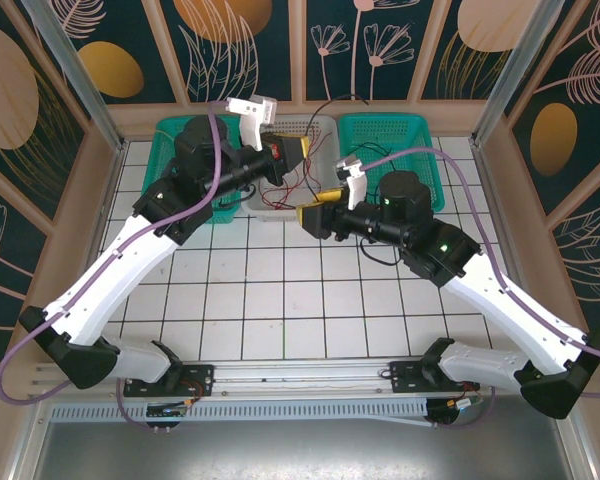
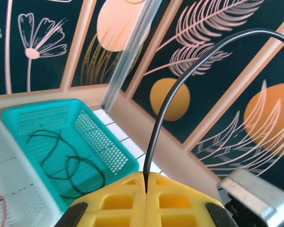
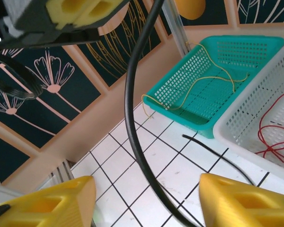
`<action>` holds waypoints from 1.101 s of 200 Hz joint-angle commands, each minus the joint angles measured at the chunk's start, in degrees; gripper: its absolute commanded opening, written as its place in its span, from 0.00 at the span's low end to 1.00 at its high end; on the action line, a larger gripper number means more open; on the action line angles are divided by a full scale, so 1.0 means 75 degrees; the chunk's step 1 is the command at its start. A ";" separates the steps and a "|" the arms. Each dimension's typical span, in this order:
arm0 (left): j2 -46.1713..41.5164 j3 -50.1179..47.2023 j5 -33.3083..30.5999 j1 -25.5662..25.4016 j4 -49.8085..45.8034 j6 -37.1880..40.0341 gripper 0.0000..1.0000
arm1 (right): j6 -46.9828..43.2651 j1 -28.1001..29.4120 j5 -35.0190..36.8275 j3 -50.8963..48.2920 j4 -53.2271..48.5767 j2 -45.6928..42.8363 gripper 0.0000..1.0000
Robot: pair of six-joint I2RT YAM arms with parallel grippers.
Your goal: Untangle the cables
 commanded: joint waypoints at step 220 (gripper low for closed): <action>-0.2400 -0.3740 -0.6654 0.0210 0.0550 -0.0030 0.99 | -0.0611 -0.4731 0.1940 0.4502 -0.1854 0.5596 0.53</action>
